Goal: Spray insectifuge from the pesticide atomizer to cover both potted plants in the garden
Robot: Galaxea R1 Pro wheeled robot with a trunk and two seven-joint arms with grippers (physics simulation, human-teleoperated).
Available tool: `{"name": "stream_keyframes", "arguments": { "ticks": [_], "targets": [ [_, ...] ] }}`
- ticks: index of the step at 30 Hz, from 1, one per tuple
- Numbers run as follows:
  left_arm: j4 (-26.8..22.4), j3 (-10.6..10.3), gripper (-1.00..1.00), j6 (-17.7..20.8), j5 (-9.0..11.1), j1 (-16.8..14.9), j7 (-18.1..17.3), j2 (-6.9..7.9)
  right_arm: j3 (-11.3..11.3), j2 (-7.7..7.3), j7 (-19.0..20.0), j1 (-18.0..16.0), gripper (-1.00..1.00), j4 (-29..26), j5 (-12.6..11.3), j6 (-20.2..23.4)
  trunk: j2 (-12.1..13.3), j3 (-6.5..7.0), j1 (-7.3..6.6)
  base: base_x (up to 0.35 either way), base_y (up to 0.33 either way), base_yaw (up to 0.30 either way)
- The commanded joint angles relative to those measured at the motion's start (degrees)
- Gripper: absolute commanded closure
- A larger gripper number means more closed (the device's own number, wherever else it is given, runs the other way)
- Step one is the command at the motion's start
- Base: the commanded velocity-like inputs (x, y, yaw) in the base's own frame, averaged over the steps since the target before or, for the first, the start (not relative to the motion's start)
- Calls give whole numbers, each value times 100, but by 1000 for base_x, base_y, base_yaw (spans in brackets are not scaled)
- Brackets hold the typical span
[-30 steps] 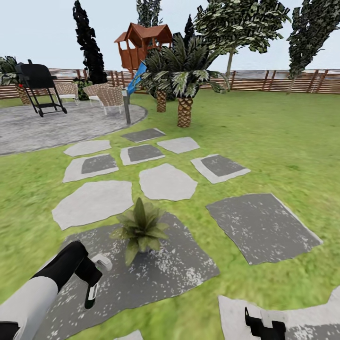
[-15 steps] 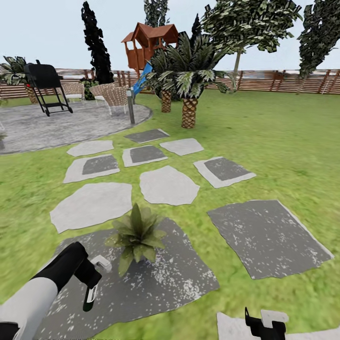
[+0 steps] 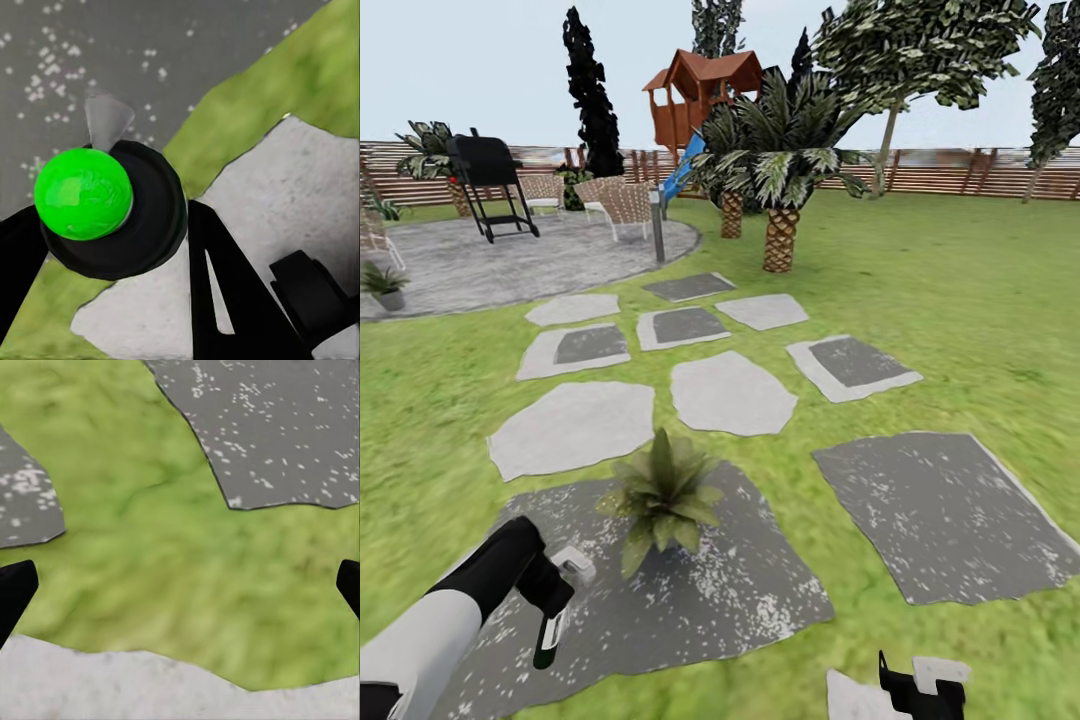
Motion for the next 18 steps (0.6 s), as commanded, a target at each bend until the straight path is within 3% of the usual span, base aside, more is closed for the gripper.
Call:
{"name": "stream_keyframes", "arguments": {
  "ticks": [1, 5, 12, 18],
  "targets": [
    [36, -8, 100, 23, -35, -2, -39, 11, -25, 0, -32, -4, -100, 7, 61, -14, -2, -5, -1, 0, -1, 138],
    [45, 4, 100, 15, -37, -2, 67, 26, -25, 0, -32, -4, -100, 7, 63, -14, -2, -5, -1, 1, -65, 35],
    [-38, 26, 100, 24, -1, -8, 126, 12, -25, 0, -32, -4, -100, 7, 65, -14, -2, -5, -1, 23, -255, 6],
    [-69, 14, 100, 39, 4, -103, 120, -3, -25, 1, -32, -4, -100, 7, 68, -14, -2, -5, -1, -189, -226, 221]
  ]
}}
